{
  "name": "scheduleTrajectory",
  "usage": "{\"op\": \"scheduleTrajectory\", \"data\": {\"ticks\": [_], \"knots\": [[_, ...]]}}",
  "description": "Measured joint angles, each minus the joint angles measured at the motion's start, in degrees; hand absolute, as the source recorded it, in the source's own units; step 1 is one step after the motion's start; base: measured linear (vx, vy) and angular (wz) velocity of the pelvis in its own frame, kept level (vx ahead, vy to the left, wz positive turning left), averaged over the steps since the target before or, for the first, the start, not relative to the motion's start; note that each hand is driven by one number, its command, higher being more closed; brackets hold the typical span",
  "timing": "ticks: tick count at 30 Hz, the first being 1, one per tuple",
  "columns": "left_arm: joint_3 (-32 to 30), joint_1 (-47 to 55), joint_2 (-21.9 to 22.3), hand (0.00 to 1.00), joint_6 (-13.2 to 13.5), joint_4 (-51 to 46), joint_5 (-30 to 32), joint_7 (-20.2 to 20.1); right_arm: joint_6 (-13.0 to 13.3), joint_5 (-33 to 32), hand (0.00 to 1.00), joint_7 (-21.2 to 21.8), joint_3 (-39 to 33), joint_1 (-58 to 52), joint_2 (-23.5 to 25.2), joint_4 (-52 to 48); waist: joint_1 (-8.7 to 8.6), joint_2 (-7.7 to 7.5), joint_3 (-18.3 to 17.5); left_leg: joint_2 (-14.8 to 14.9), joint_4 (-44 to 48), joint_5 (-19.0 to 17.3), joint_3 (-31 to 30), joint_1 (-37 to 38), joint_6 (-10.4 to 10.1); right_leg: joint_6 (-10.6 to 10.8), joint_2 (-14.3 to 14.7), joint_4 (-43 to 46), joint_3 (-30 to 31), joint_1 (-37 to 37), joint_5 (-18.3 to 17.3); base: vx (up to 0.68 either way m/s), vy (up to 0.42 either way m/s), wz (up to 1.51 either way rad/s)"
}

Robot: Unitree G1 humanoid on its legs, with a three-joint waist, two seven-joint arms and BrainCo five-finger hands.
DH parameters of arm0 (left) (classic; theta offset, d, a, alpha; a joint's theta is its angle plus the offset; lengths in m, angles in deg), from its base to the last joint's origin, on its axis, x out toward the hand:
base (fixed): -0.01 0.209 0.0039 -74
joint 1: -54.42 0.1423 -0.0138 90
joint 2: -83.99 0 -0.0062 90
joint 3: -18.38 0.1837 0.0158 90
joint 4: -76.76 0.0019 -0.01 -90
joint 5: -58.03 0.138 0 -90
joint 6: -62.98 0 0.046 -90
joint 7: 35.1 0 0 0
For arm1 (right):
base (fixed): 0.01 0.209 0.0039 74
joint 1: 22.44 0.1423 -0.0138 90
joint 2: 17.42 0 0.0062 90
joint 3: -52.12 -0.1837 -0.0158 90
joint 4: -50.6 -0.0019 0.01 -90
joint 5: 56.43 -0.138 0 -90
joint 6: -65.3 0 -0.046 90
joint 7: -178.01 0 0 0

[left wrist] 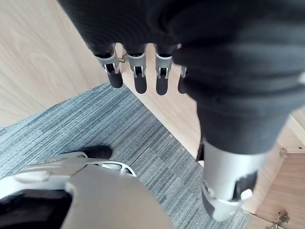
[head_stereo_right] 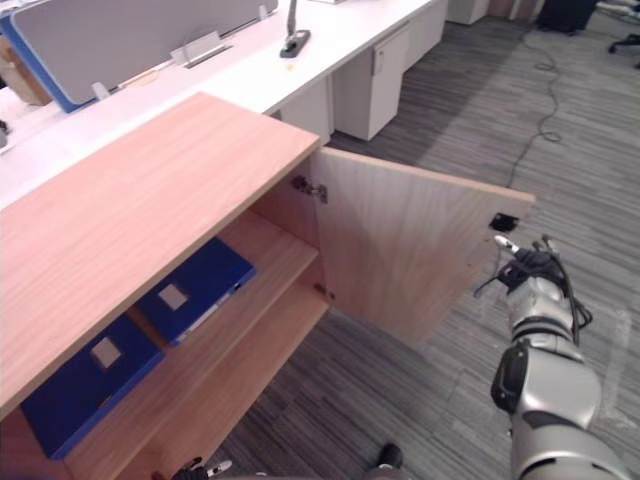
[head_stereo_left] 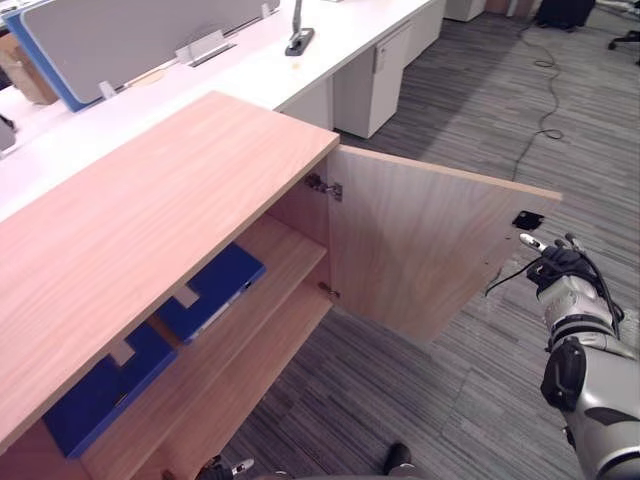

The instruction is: Walk over to the cabinet, pick up the folder, carry it to the office cabinet, place the folder inside the office cabinet, then close the office cabinet door

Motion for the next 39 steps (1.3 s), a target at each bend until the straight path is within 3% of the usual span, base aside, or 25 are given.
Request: {"op": "scheduleTrajectory", "data": {"ticks": [3, 7, 14, 18, 20, 25, 29, 32, 35, 36, 39], "knots": [[1.0, 0.7, 0.5, 0.00, 0.5, -2.0, -0.2, -0.5, -0.7, 1.3, 0.00, 0.1, 0.0, 2.0, -2.8, 1.6, 0.97, 1.09, 1.5, -0.6, 0.0, 0.3, -1.1, -0.1, 0.4, 0.1, -0.8, 0.0, -0.9, 0.5, 0.4, -0.09, 0.020, 0.21], [2.0, 1.7, 0.7, 0.00, 0.6, -2.0, -0.2, -1.1, -0.9, 1.2, 0.00, 0.5, 0.3, 3.6, -4.7, 3.1, 0.95, 2.09, 2.2, -1.3, 0.0, 0.7, -2.5, -0.8, 0.9, 0.1, -1.4, 0.1, -1.8, 0.5, 0.9, -0.07, 0.011, 0.14], [2.2, 2.3, 0.6, 0.00, 0.9, -2.9, 0.0, -1.7, -1.2, 1.6, 0.00, 1.3, 10.0, 5.3, -6.6, 3.4, 1.22, 3.06, 3.7, -0.9, -0.8, 2.0, -4.1, -1.0, 0.8, -0.4, -1.0, 0.0, -2.5, 0.5, 1.4, -0.10, -0.024, 0.06], [3.0, 2.4, 0.4, 0.00, 1.2, -3.1, 0.0, -1.8, -1.4, 6.6, 0.00, 1.3, 20.9, 5.1, -6.2, 0.8, 1.09, 3.05, 4.3, -0.1, -1.5, 2.6, -4.3, -1.2, 0.4, -0.7, -0.2, 0.0, -2.3, -0.2, 1.6, -0.09, -0.040, -0.05], [3.4, 2.4, 0.2, 0.00, 1.3, -3.2, 0.1, -1.7, -1.8, 10.6, 0.00, 0.8, 25.0, 4.2, -6.0, -4.0, 0.19, 2.98, 4.3, 0.3, -1.2, 2.7, -3.9, -2.0, 0.3, -0.8, 0.3, 0.0, -1.9, -1.1, 1.6, -0.08, -0.044, -0.17], [3.4, 3.9, 0.1, 0.00, 1.4, -6.0, 1.1, -1.7, -3.2, 20.5, 0.00, 0.4, 33.9, -7.8, -7.5, -29.9, -2.24, 3.03, 4.3, 2.3, -1.2, 2.7, -1.3, -1.8, -0.7, -1.8, 2.8, 0.0, 1.4, -3.0, 1.5, -0.02, -0.046, -0.38], [3.3, 4.3, 0.1, 0.00, 2.0, -8.7, 2.9, -2.5, -3.0, 24.6, 0.00, 4.4, 42.9, -14.6, -11.2, -46.1, -3.95, 2.94, 3.9, 4.2, -0.8, 3.0, -0.6, -1.4, -1.4, -2.9, 4.8, 0.0, 3.5, -4.1, 0.6, -0.02, -0.058, -0.41], [3.3, 4.5, -0.2, 0.00, 2.1, -8.9, 5.0, -2.6, -2.6, 26.1, 0.00, 7.8, 47.6, -18.7, -14.1, -54.5, -4.10, 2.11, 2.9, 5.5, -0.7, 3.7, -0.3, -1.0, -2.1, -3.7, 6.3, -0.1, 4.7, -4.3, 0.0, -0.03, -0.055, -0.22], [3.3, 4.6, -1.0, 0.00, 1.9, -9.1, 6.0, -2.6, 0.2, 28.5, 0.00, 12.1, 54.3, -23.2, -15.2, -60.1, -4.07, 0.17, 1.1, 6.4, 0.2, 4.6, -0.2, -1.4, -1.5, -4.7, 7.2, -0.4, 4.9, -4.4, -0.8, -0.04, -0.075, -0.07], [3.3, 4.3, -1.0, 0.00, 1.9, -9.1, 7.0, -2.6, 2.3, 29.9, 0.00, 13.4, 57.0, -25.3, -14.5, -62.1, -3.86, -0.24, 0.3, 6.9, 0.9, 4.7, -0.2, -2.1, -1.5, -4.8, 7.6, -0.4, 4.9, -4.8, -0.9, -0.05, -0.067, 0.02], [3.1, 3.6, -1.0, 0.00, 1.5, -9.1, 7.3, -2.6, 6.2, 33.2, 0.00, 17.0, 62.2, -30.5, -8.6, -65.9, -2.98, -0.89, -1.4, 7.8, 1.2, 4.7, -0.2, -3.5, -1.5, -4.9, 8.4, -0.4, 4.8, -5.8, -0.9, -0.04, -0.039, 0.08]]}}
